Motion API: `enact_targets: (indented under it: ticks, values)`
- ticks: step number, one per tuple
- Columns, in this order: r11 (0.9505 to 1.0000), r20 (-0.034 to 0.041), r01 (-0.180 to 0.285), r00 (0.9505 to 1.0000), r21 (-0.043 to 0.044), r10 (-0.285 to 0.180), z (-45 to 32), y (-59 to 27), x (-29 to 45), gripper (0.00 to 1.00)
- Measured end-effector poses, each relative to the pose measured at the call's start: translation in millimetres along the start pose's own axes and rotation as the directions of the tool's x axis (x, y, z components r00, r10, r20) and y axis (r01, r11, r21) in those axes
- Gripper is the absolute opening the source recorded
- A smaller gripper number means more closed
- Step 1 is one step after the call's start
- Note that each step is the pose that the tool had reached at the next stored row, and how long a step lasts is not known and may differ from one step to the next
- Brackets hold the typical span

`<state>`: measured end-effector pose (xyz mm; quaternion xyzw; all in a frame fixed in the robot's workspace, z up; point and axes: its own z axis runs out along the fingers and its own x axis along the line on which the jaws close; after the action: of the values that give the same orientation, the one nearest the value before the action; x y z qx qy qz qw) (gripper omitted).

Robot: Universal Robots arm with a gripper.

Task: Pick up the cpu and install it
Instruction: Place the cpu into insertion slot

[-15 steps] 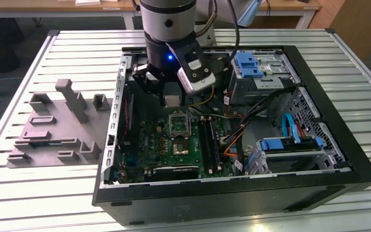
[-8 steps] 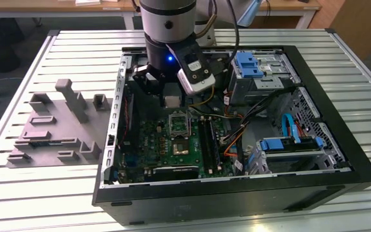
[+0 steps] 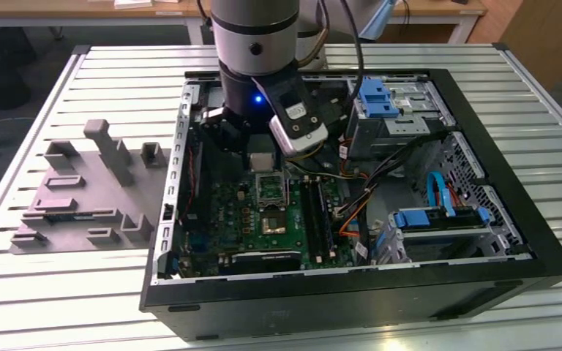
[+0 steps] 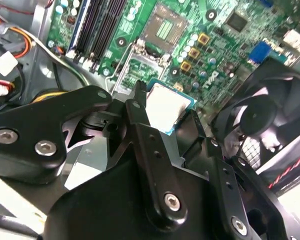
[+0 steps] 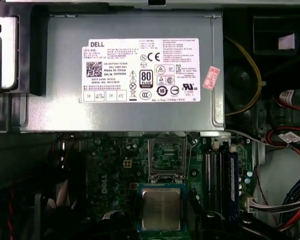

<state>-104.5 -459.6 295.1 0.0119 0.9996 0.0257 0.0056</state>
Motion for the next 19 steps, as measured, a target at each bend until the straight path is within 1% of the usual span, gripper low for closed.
enact_targets:
  ticks: [3,4,8,12,19]
  values:
    - [1.0,0.0001,0.0,1.0,-0.0002,0.0,5.0,-2.5,-0.4,0.47]
    - [1.0,0.0001,0.0,1.0,-0.0002,0.0,8.9,-2.9,-1.3,0.47]
    - [1.0,0.0001,0.0,1.0,-0.0002,0.0,15.6,-3.2,-3.5,0.47]
    - [1.0,0.0,0.0,1.0,-0.0001,0.0,17.2,-3.3,-3.5,0.47]
    - [1.0,0.0001,0.0,1.0,0.0,0.0,17.5,-4.3,-3.6,0.47]
